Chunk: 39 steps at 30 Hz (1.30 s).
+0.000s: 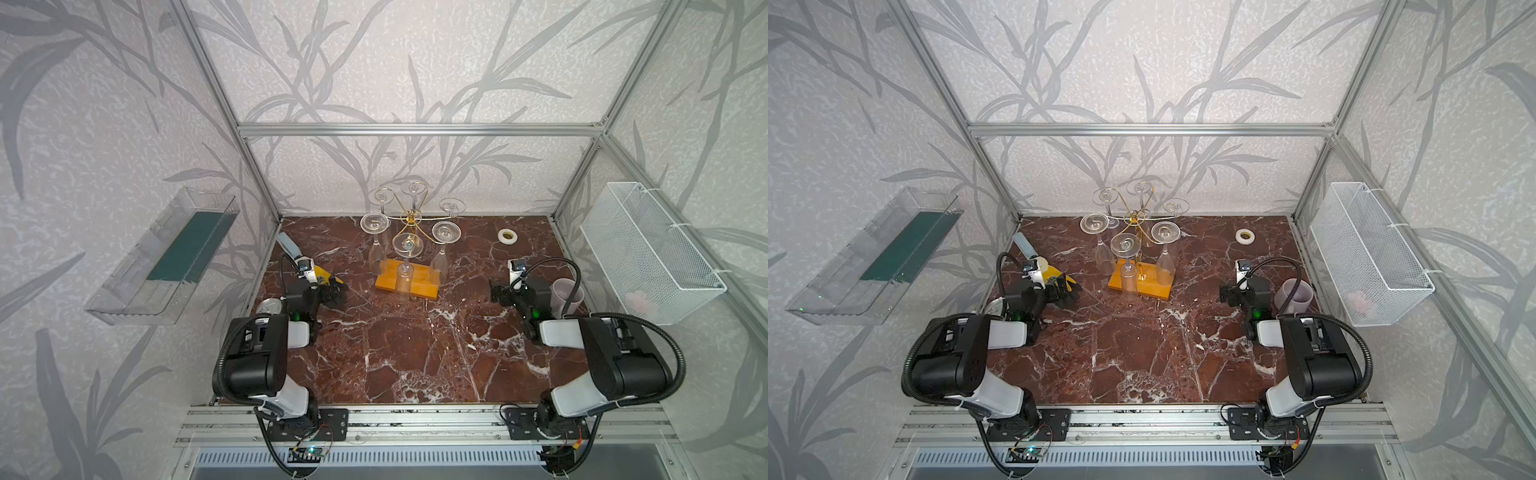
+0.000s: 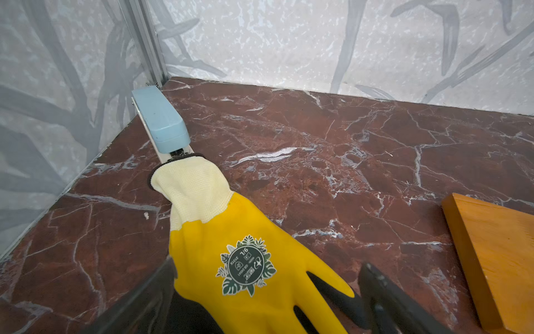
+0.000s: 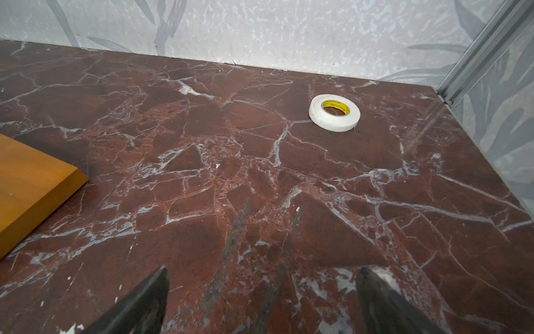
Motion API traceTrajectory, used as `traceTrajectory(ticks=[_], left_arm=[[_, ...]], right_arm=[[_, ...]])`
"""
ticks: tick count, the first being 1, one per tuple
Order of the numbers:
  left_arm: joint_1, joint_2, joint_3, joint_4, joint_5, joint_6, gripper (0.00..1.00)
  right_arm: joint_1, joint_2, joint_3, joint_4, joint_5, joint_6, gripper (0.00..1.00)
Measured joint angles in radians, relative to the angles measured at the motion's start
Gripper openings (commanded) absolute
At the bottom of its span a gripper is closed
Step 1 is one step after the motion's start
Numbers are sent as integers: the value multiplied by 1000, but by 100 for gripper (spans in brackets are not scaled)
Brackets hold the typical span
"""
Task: Take the wine glass off the wine glass rack
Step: Pick up the wine glass from the wine glass rack.
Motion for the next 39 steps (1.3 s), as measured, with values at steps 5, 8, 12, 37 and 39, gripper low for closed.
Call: traceTrajectory(ticks=[5,8,12,37,39], left_arm=[[0,0,0,0,-4,0,99],[0,0,0,1,-5,0,99],[-1,0,0,1,-5,0,99],[-5,-18,0,-21,-40,-3,99],[-5,-69,4,-84,-41,-2,99]], right_arm=[[0,0,0,0,0,-1,99],[0,0,0,0,0,-2,99],[0,0,0,0,0,-2,99],[0,-9,0,-3,0,-2,99],[0,-51,0,-37,-6,-6,99]])
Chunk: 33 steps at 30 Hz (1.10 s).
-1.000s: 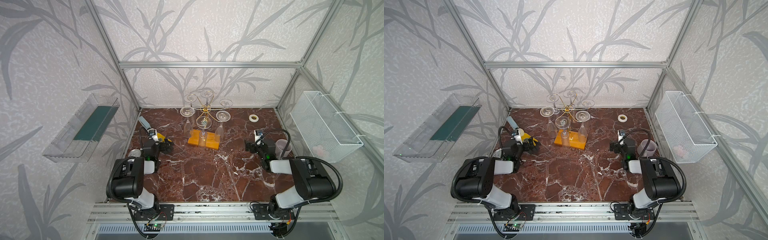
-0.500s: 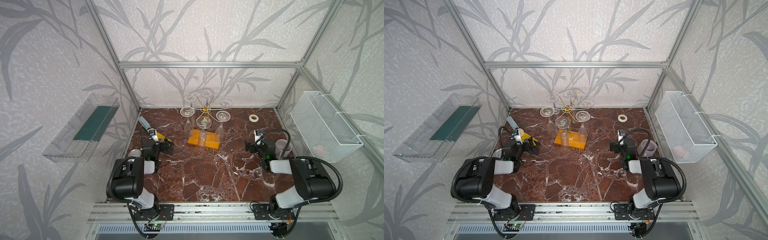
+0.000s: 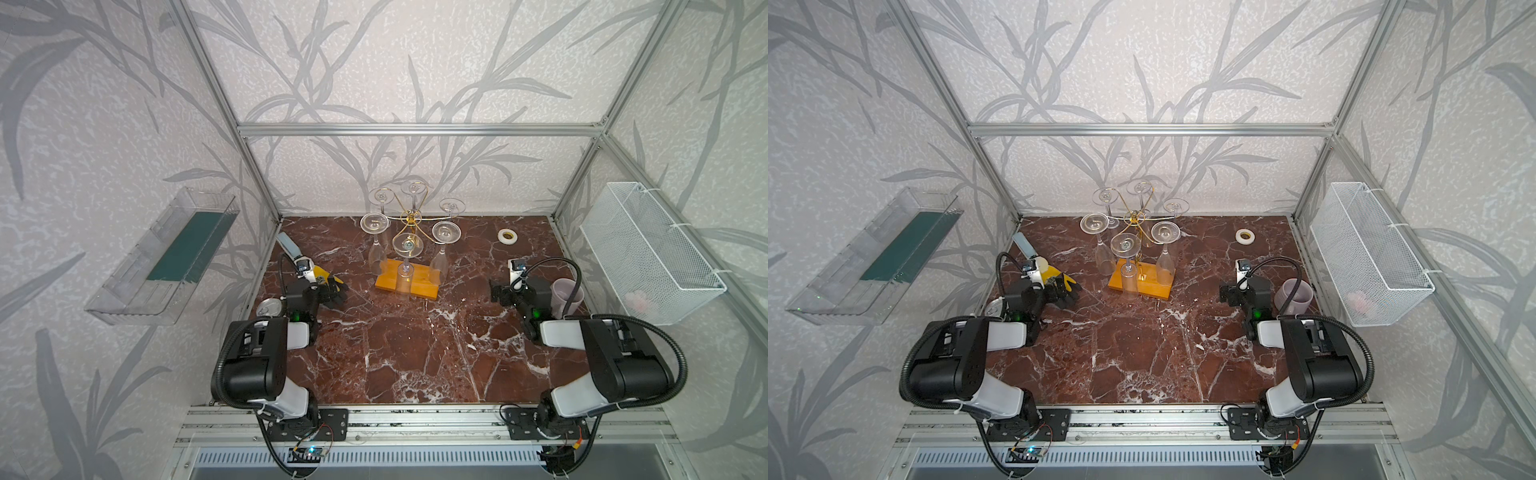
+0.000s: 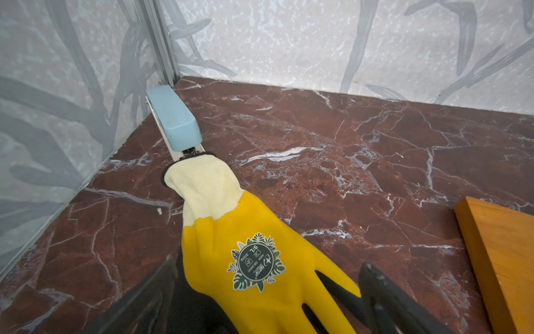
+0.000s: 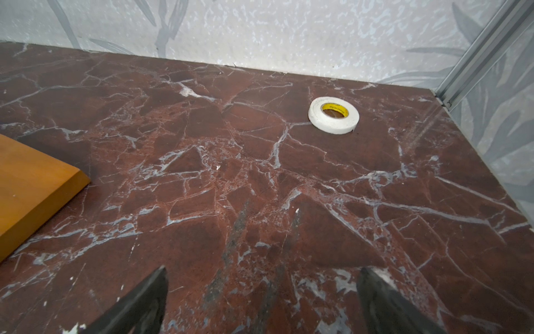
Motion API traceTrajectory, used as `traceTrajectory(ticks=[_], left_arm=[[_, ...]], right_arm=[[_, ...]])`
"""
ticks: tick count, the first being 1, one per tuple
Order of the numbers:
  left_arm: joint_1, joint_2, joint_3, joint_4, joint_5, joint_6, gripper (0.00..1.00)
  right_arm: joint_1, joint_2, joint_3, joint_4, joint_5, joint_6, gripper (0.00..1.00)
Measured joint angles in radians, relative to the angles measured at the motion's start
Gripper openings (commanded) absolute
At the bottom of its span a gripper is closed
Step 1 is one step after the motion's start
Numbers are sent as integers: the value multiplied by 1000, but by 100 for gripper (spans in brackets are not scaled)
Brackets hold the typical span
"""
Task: Take the wine glass off the wine glass rack
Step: Pick up the wine glass from the wine glass rack.
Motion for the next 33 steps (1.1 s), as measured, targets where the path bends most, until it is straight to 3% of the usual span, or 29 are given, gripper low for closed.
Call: traceTrajectory(ticks=[5,11,17,21,25,29,33], left_arm=[[0,-193,89,-224,0,-34,99],[0,-468,289,-585,31,-168,95],[-1,-645,478,-892,147,-343,90],[-21,-679,546,-1011,286,-481,86],[-106,-656,599,-1072,392,-605,85],[-209,-600,629,-1083,446,-718,81],[-229,-565,625,-1013,472,-847,75]], right_arm=[[11,-224,75,-245,-13,13,100],[26,-512,286,-590,-24,108,100],[27,-637,525,-959,-97,243,100],[27,-632,612,-1142,-232,349,99],[28,-599,644,-1258,-370,452,99],[37,-600,645,-1318,-459,522,100],[45,-616,645,-1348,-512,563,99]])
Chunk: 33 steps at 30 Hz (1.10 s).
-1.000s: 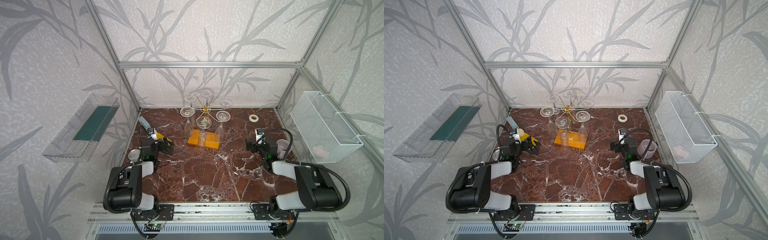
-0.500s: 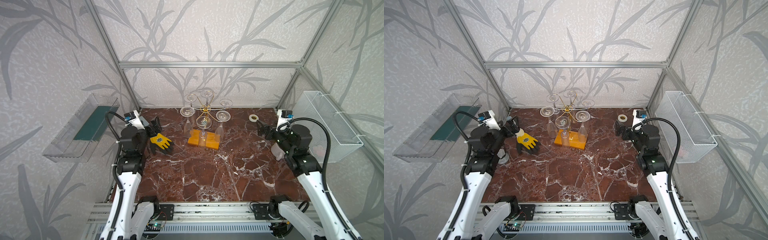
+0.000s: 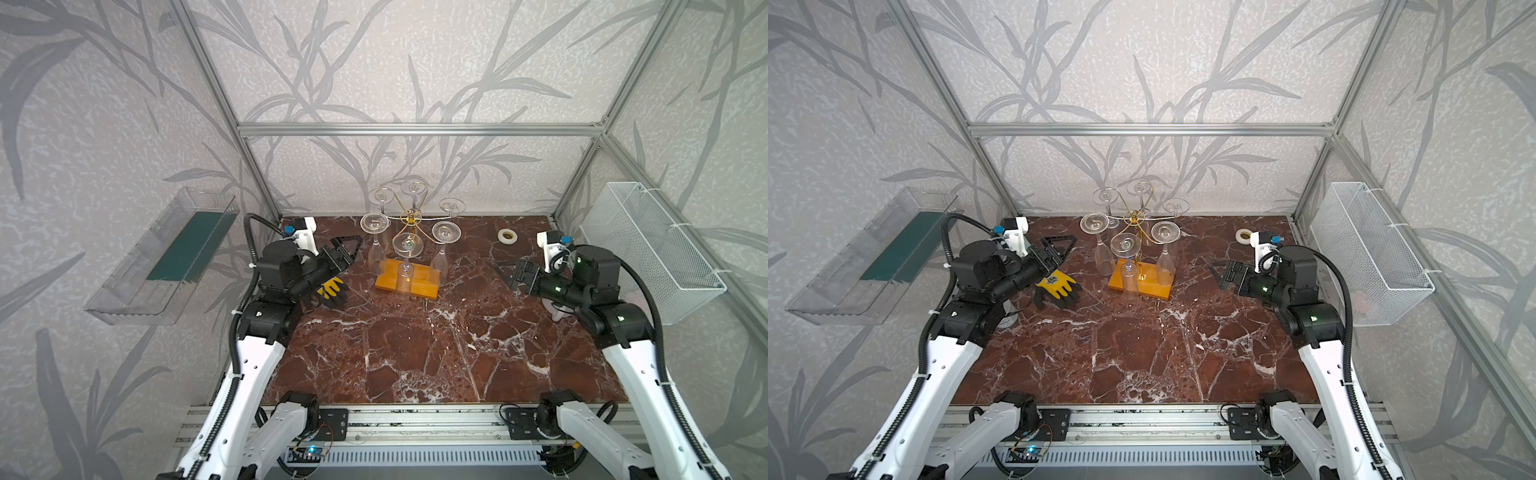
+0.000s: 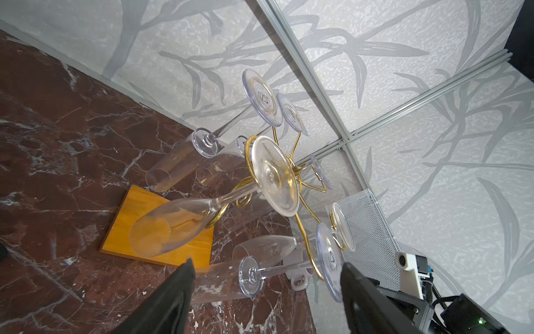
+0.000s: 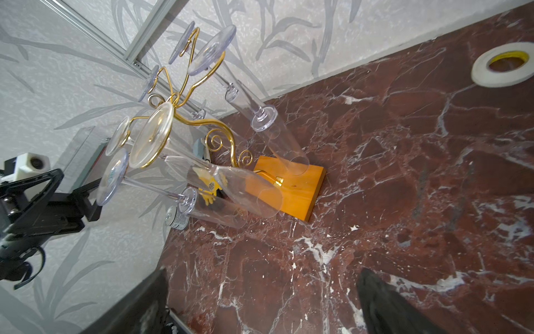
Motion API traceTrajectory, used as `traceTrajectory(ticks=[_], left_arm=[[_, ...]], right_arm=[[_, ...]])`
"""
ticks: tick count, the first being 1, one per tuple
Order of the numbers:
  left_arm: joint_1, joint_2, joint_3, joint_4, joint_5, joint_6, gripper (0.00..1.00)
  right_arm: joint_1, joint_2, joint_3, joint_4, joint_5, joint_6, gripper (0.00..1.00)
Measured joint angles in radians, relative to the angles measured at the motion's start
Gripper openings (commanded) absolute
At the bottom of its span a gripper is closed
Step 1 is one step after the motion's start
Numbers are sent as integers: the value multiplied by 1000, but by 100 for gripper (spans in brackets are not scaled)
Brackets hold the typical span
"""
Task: Take the wine glass off the wine glass rack
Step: Pick up the wine glass from the wine glass rack.
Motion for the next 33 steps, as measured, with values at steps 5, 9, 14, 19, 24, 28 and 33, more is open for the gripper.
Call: traceTrajectory(ticks=[5,9,14,19,24,28,33], left_arm=[[-10,54,0,96,13,-129,70],[-15,96,1,117,19,-176,65],[-19,122,4,117,21,-204,57],[-19,134,5,153,34,-246,48],[-19,166,6,196,57,-271,47],[-21,192,13,202,73,-276,38],[-23,197,15,202,76,-276,30]], right_arm=[[2,-20,1,-24,-31,26,99],[2,-22,2,-39,-42,33,99],[3,-22,2,-46,-43,37,99],[3,-22,2,-58,-45,36,99],[3,-23,2,-61,-43,36,99],[3,-23,2,-61,-42,37,98],[3,-25,2,-61,-41,37,98]])
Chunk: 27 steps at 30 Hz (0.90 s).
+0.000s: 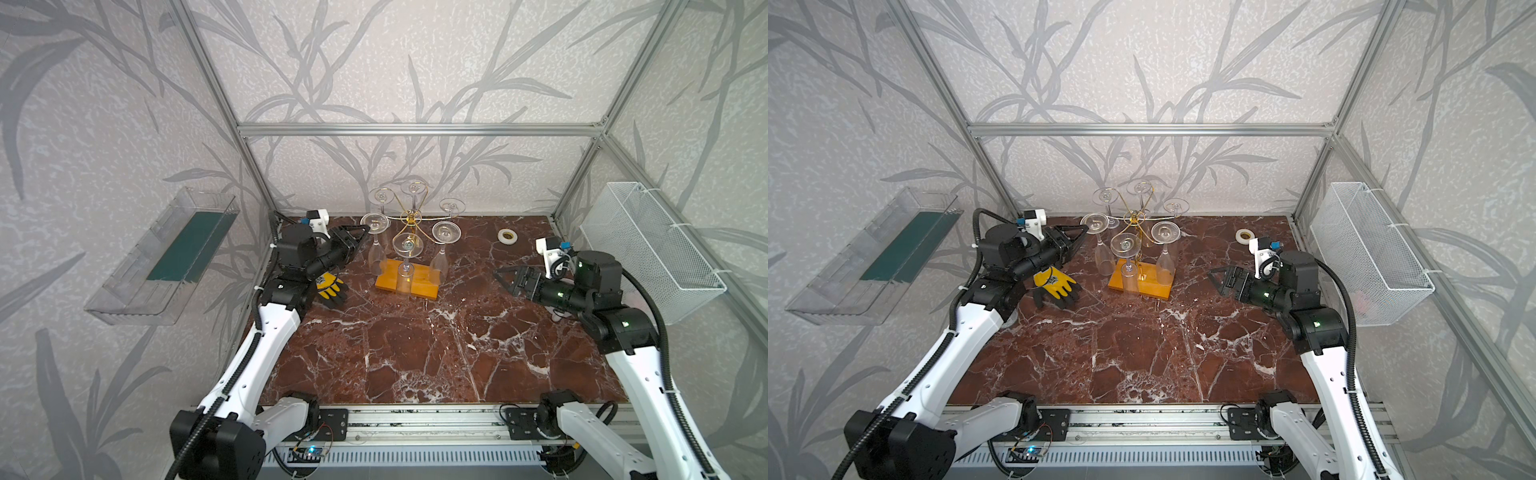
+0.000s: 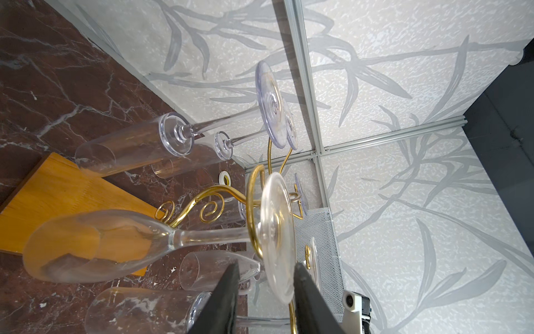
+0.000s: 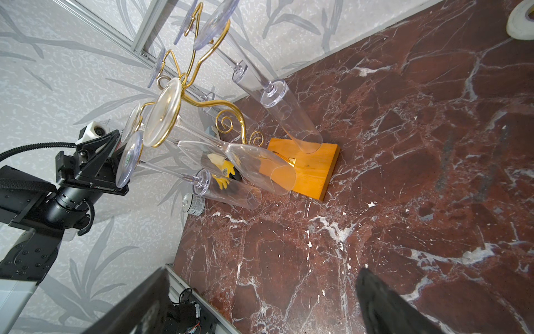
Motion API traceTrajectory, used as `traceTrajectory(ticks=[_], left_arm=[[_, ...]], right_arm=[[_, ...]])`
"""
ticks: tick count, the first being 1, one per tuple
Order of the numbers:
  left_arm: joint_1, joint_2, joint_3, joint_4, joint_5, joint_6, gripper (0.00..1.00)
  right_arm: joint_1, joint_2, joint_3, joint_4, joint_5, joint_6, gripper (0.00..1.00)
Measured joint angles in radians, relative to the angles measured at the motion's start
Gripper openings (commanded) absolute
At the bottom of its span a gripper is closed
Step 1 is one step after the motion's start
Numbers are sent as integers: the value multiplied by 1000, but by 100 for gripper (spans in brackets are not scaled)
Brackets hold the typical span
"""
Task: Take the wine glass off the wine glass rack
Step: Pick up the wine glass from the wine glass rack.
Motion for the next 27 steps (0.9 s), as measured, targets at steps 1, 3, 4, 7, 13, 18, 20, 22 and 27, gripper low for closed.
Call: traceTrajectory(ticks=[1,3,4,7,13,18,20,22,27], left_arm=[[-1,1,1,0,0,-1,28],[-2,4,5,-1,1,-1,25],[-2,5,7,0,1,-2,24],[-2,6,11,0,0,-3,21],[-2,6,12,0,0,-3,18],[-2,12,12,0,1,-3,17],[-2,12,12,-2,1,-2,17],[-2,13,12,-3,1,-2,17],[-2,17,12,-3,2,-2,17]], right_arm=[[0,-1,0,0,0,0,98],[0,-3,0,0,0,0,98],[0,-4,0,-1,1,0,98],[0,-5,0,-4,6,0,98],[0,-10,-2,-8,12,-1,98],[0,-11,-2,-9,18,-1,97],[0,-14,-3,-11,19,-1,98],[0,-17,-4,-15,19,-2,97],[0,-26,-14,-23,24,-4,97]])
